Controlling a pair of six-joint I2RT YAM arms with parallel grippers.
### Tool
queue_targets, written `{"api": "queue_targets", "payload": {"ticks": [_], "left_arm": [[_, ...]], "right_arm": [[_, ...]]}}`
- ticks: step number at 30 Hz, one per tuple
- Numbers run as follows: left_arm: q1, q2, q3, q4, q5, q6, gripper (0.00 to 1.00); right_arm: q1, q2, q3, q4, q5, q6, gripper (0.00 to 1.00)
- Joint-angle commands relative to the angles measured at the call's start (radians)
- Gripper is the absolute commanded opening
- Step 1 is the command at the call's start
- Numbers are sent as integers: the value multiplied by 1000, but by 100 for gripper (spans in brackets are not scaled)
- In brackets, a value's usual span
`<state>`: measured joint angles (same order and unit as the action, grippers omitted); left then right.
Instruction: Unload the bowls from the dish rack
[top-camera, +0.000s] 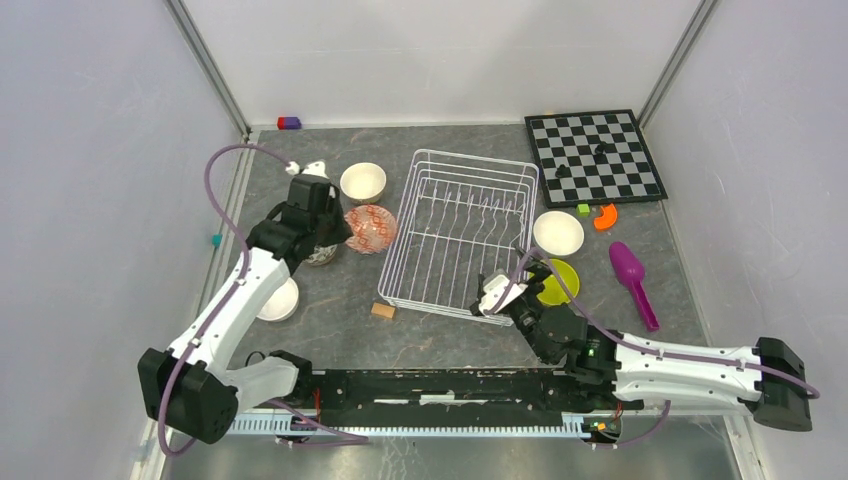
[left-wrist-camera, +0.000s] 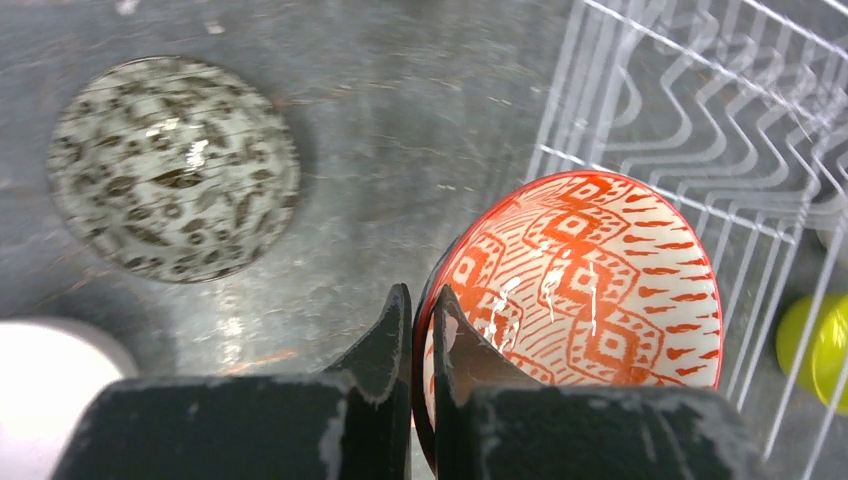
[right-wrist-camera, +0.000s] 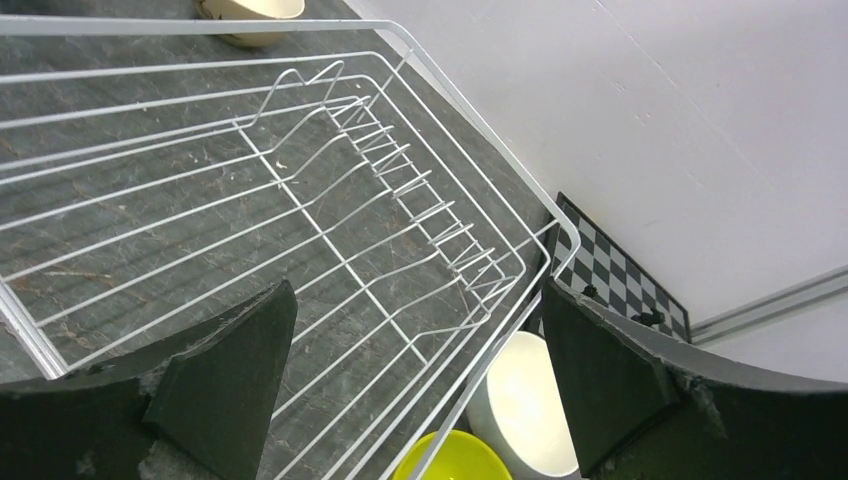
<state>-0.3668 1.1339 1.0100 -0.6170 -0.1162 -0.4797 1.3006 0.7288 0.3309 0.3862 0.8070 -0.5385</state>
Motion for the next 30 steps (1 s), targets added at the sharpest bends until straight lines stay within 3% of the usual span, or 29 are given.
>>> {"api": "queue_targets", "payload": {"ticks": [1,9,17,30], "left_arm": [[82,-27,30,-18,-136,-134,2],[222,108,94,-80,-237,-304,2],[360,279,63,-61,-117,-424,2],[400,251,-1,-51,-295,-451,2]], "right_arm": [[1,-48,-33,87,31,74,98],[-2,-117,-91,71,32,155,98],[-1,-161,-167,144,10,134,98],[-3,-158,-192,228,-25,55,98]]}}
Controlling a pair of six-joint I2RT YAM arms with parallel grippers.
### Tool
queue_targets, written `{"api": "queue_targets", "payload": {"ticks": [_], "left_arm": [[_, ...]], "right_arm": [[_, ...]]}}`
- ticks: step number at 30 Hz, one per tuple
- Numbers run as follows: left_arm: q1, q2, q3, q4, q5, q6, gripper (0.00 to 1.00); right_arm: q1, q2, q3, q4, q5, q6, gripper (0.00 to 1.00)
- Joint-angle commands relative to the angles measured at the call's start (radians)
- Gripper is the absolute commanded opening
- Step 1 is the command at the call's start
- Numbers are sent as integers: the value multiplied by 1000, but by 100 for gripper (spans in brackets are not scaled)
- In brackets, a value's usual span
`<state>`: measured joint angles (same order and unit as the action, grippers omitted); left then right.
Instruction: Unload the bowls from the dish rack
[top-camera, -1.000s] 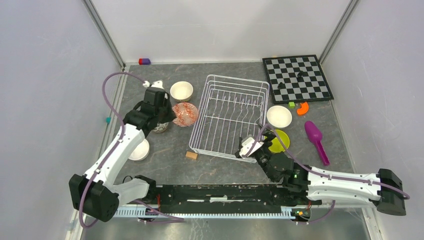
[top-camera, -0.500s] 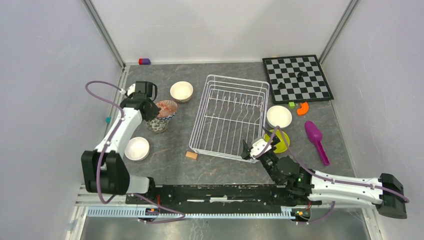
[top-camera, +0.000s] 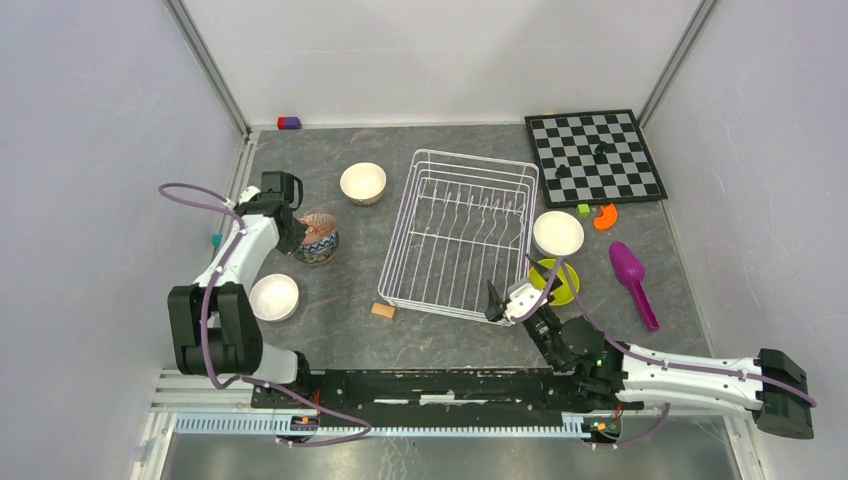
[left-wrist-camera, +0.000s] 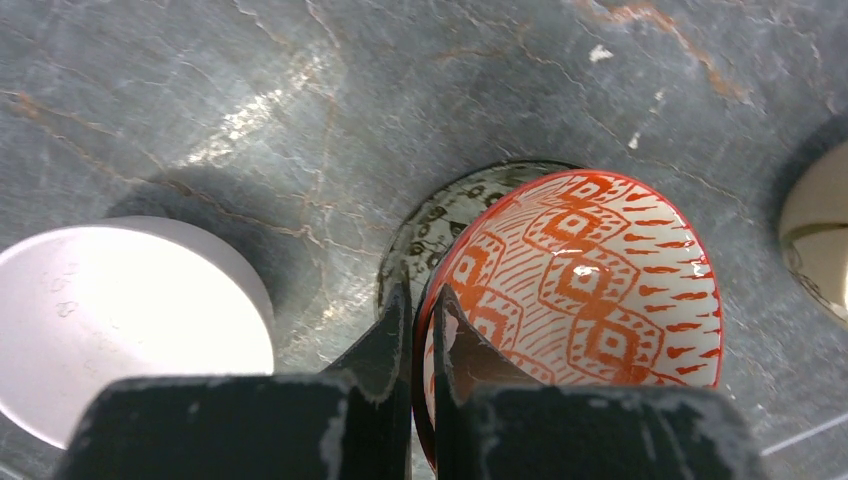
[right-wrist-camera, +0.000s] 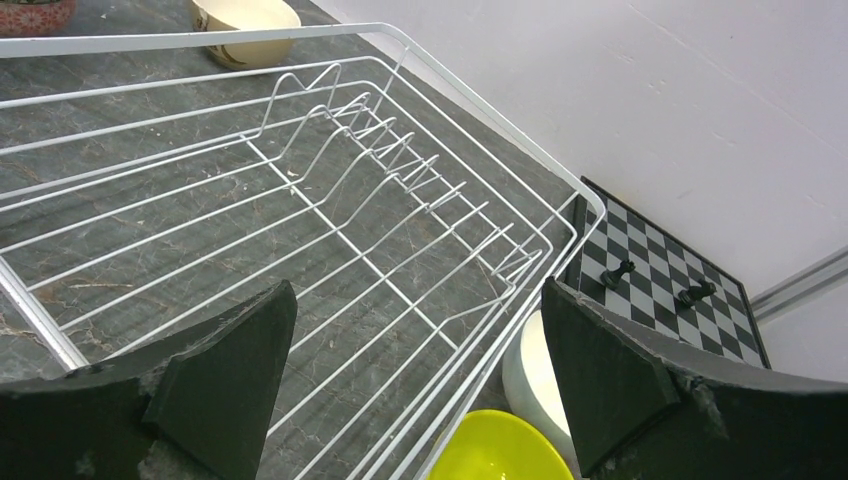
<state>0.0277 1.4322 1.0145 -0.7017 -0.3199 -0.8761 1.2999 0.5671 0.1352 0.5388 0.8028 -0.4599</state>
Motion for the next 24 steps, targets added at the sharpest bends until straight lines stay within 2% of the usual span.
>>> {"api": "queue_targets", "payload": {"ticks": [1,4,6,12,15,24], "left_arm": [[6,-49,-7,37,-98,-48,2],[7,-50,-18,65,-122,-34,3],[7,-48,-30,83,-124,-28,8],[7,-64,-69,158,-46,5,42],[7,-84,-65,159,-46,15,57],[5,-205,-82,185,-24,83,73]], "right_arm": [[-4,3,1,82,-25,-23,98],[-4,5,-9,101,-33,-23,98],[-5,6,-10,107,-37,-23,98],[-9,20,-6,113,-57,-5,98],[-10,47,36,37,-82,31,98],[-51,114,128,-102,-113,177,98]]}}
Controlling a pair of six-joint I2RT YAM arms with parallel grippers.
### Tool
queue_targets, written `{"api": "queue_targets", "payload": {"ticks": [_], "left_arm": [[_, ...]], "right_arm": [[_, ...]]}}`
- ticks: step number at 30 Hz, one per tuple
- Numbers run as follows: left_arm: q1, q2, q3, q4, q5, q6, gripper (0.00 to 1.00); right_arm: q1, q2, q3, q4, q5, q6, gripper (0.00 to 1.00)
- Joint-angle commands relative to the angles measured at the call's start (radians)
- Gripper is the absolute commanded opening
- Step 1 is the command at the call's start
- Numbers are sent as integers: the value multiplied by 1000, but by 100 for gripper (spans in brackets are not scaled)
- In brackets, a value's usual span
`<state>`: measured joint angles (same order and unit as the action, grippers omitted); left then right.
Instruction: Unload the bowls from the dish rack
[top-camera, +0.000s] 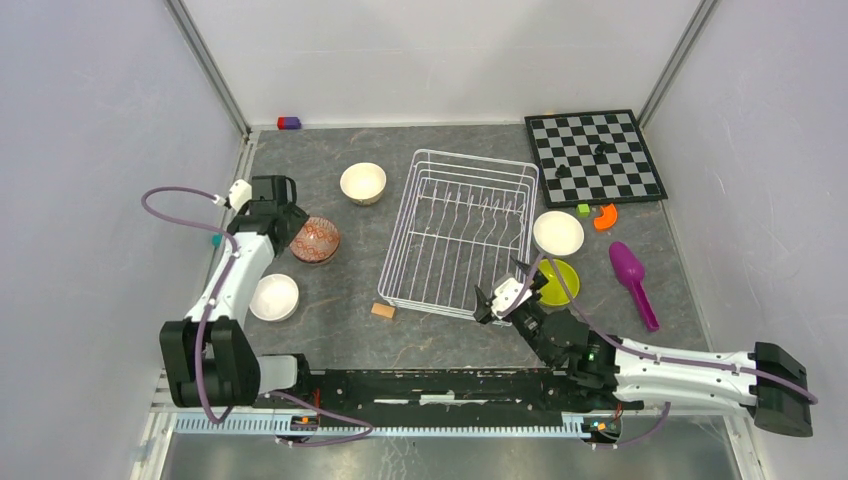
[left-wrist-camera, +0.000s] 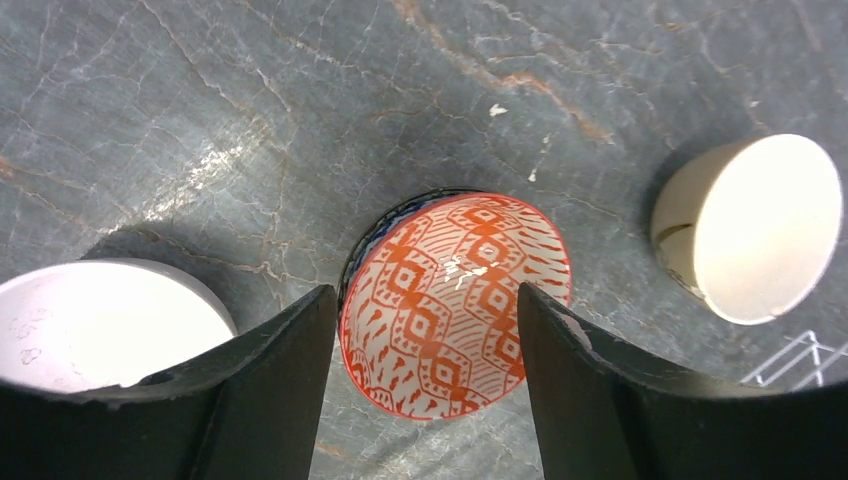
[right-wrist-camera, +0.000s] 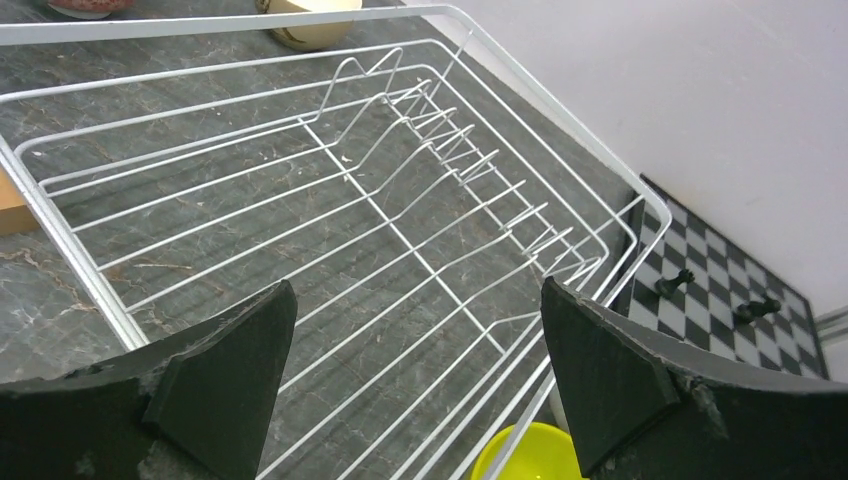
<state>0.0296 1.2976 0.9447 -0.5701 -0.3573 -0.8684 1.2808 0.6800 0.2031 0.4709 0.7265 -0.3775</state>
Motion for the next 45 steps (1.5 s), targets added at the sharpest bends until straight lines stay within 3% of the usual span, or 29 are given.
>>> {"api": "queue_targets", "payload": {"ticks": [1,6,10,14,18,22,26,34,41,45], "left_arm": [[3,-84,-16,66,29,90,74],[1,-116,-23,115,166,149,77],[-9,-124,-27,181,365,193,77],[-16,-130,-22,222,553,243,77],[-20,-158,-36,262,640,273,77],[-68,-175,-38,271,645,278,77],[-75,-176,-37,270,680,277,78],[-87,-179,-29,255,694,279,78],[-89,-187,-27,254,684,284,77],[-88,-182,-23,253,678,286,77]], "right_arm": [[-58,2,70,-54,-58,117,98],[-238,5,147,-200,-173,254,98],[-347,70,271,-418,-86,505,98],[-393,203,392,-626,-90,655,98],[-438,239,384,-650,-139,759,95],[-494,207,333,-606,-159,804,82],[-545,239,333,-612,-181,807,77],[-590,322,337,-576,-259,864,41],[-598,438,462,-521,-221,837,7],[-621,555,594,-510,-191,811,3]]}}
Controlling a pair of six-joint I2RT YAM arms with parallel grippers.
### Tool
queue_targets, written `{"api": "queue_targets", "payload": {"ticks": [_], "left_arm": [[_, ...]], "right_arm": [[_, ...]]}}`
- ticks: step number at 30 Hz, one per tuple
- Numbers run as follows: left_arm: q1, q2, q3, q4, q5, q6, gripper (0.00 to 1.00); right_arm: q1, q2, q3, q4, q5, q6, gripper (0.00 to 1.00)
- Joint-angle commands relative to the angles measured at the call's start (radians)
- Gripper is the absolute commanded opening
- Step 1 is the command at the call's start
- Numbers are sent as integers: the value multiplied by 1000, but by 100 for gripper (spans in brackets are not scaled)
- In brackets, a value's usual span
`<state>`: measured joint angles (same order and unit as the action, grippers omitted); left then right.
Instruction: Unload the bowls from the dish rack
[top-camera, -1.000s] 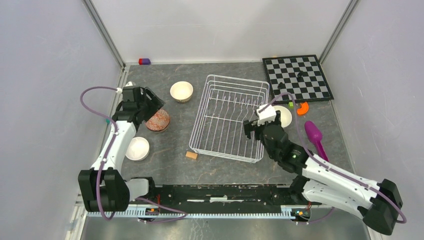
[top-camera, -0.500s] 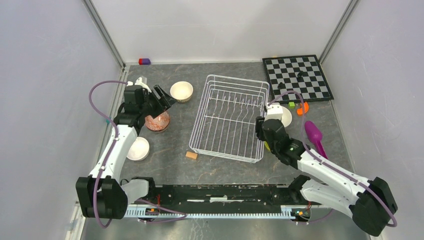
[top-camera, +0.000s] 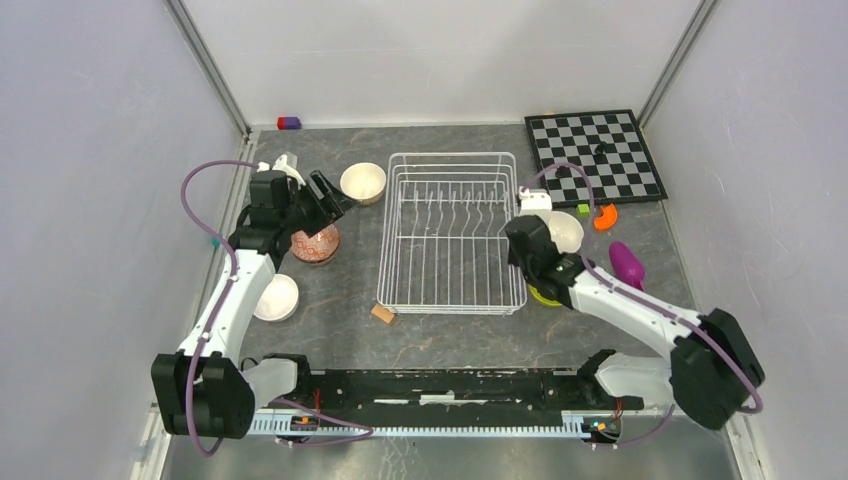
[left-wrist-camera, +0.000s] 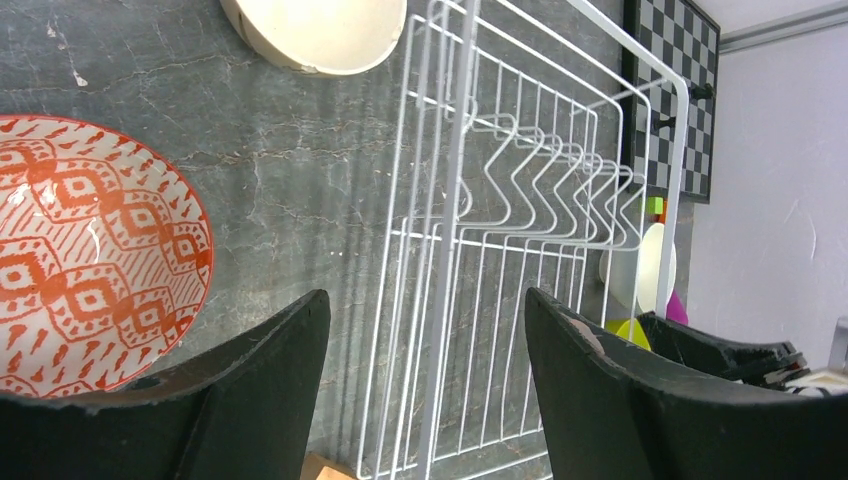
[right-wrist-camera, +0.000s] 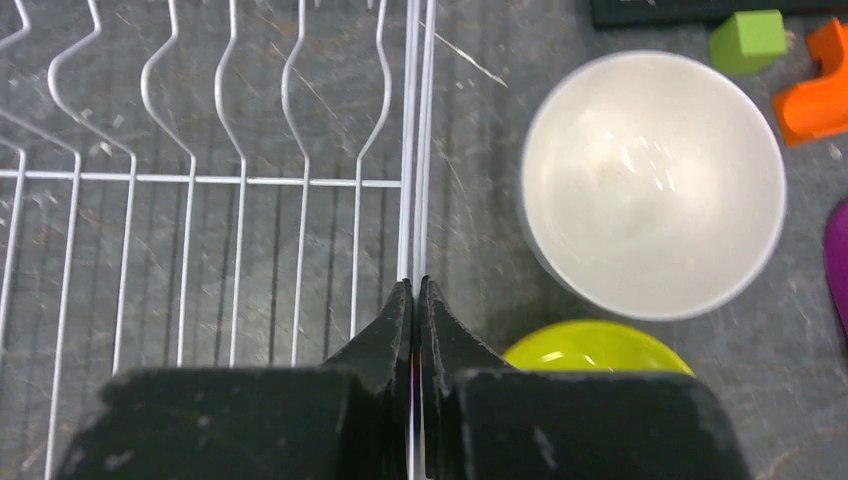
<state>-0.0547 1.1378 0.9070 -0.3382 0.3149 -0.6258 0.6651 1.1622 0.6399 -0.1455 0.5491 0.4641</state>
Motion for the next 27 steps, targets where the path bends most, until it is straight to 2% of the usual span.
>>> {"api": "queue_targets", "payload": {"ticks": [1,5,16,17,19,20,21,24,27], "left_arm": [[-4,-23,15,21,6,46,78],[-4,-27,12,22,-6,50,78],[-4,-28,12,22,-21,50,78],[-5,-30,11,21,-31,49,77],[-8,-32,6,21,-62,46,77],[-13,-35,3,22,-76,47,77],[-21,-38,1,21,-91,51,77],[-73,-58,7,9,-162,65,80],[-170,-79,50,-49,-298,66,81]], "right_arm": [[-12,100,189,113,-14,-43,2],[-50,177,257,133,-38,-62,4],[-184,290,339,246,-83,-11,0],[-187,302,347,266,-99,-16,6],[-198,324,356,309,-178,-54,39],[-204,326,360,324,-230,-73,59],[-210,320,359,329,-254,-85,73],[-235,252,304,368,-300,-118,84],[-261,151,202,439,-311,-149,88]]}}
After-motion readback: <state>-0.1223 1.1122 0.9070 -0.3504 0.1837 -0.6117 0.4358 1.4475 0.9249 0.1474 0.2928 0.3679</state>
